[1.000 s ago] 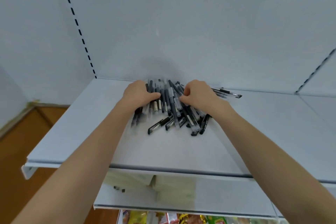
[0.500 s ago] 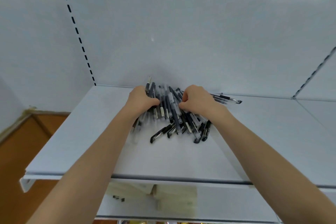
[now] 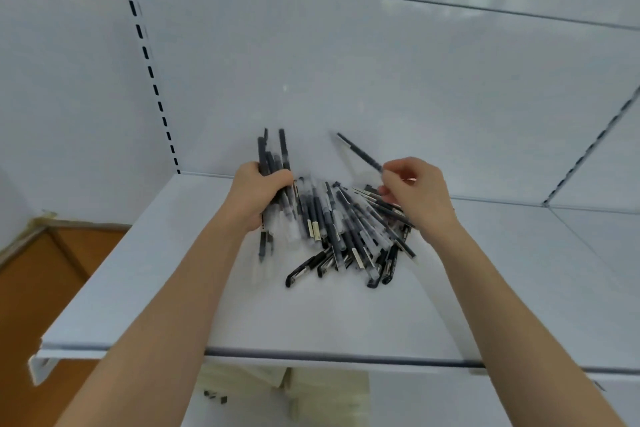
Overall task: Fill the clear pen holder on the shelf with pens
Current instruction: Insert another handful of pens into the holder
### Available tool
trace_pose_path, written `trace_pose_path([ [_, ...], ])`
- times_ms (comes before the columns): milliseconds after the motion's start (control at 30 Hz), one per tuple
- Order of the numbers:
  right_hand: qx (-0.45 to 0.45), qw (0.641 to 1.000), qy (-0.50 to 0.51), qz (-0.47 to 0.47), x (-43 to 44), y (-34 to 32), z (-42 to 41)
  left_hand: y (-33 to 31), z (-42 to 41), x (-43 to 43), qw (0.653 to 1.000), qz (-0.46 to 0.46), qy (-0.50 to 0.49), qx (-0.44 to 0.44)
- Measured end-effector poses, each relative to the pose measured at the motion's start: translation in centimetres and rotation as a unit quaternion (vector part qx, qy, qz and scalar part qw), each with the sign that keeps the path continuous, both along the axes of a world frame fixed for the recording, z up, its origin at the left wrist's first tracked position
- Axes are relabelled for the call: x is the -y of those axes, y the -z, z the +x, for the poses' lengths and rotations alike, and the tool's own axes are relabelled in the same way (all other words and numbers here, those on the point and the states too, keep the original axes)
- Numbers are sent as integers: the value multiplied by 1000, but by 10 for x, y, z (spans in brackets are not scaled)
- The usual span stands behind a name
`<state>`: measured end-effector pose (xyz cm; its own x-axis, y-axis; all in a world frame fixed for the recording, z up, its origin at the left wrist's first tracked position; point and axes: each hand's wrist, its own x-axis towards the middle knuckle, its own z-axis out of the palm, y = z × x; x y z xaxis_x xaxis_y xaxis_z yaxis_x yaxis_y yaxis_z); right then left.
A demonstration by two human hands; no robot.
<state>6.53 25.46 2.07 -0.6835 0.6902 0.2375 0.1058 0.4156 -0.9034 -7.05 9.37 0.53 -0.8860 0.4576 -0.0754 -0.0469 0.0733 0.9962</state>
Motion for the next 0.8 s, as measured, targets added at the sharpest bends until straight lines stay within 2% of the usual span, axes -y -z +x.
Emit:
trace_pose_path([
  [100, -111, 987, 4, -117, 6, -4, 13, -10, 9, 2, 998, 67, 0, 16],
  [233, -181, 947, -27, -264, 17, -4, 28, -25, 33, 4, 980, 179, 30, 80],
  [300, -204, 930, -26, -305, 21, -2, 34, -27, 42, 4, 971, 211, 48, 102],
  [400, -235, 915, -6, -327, 23, -1, 44, -26, 52, 1, 967, 216, 68, 114],
  [533, -247, 913, 15, -323, 23, 2, 62, -23, 69, -11, 969, 206, 78, 110],
  [700, -245, 911, 21, -332, 15, 7, 95, -18, 102, -33, 965, 215, 50, 140],
  [800, -276, 891, 32, -359, 3, 8, 124, -20, 129, -53, 959, 227, 55, 162],
])
